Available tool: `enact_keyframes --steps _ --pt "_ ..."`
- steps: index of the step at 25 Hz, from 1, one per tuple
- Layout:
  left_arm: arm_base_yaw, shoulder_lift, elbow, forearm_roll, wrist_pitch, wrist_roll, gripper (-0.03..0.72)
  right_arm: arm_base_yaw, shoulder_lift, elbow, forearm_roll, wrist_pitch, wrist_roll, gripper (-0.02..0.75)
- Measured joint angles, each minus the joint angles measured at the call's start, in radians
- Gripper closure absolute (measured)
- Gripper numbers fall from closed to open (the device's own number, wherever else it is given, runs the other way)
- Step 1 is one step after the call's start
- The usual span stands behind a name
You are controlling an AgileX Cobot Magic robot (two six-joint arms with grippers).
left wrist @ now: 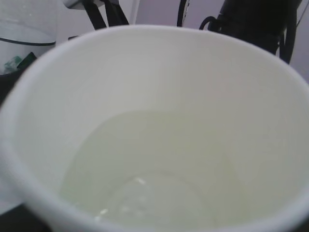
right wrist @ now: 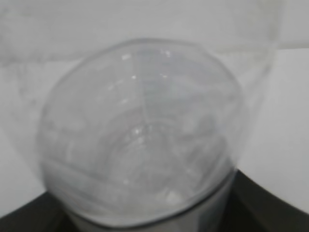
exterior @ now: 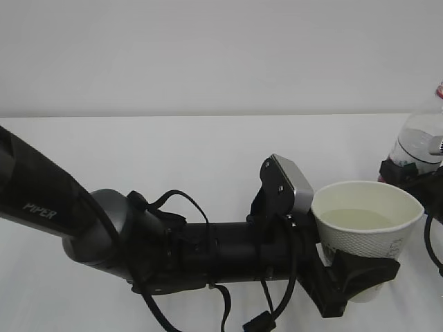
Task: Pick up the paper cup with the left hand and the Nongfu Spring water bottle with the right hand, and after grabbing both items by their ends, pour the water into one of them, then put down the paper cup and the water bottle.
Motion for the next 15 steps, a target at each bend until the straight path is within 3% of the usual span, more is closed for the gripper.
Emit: enact_keyframes --steps 7,15 --pt "0.0 0.0 0.0 -0.001 0.0 0.0 0.152 0.0 0.0 0.0 -0.009 0.0 0.0 0.202" --pt "0.0 0.0 0.0 -0.002 0.0 0.0 0.153 0.0 0.0 0.0 -0.01 -0.002 0.001 0.168"
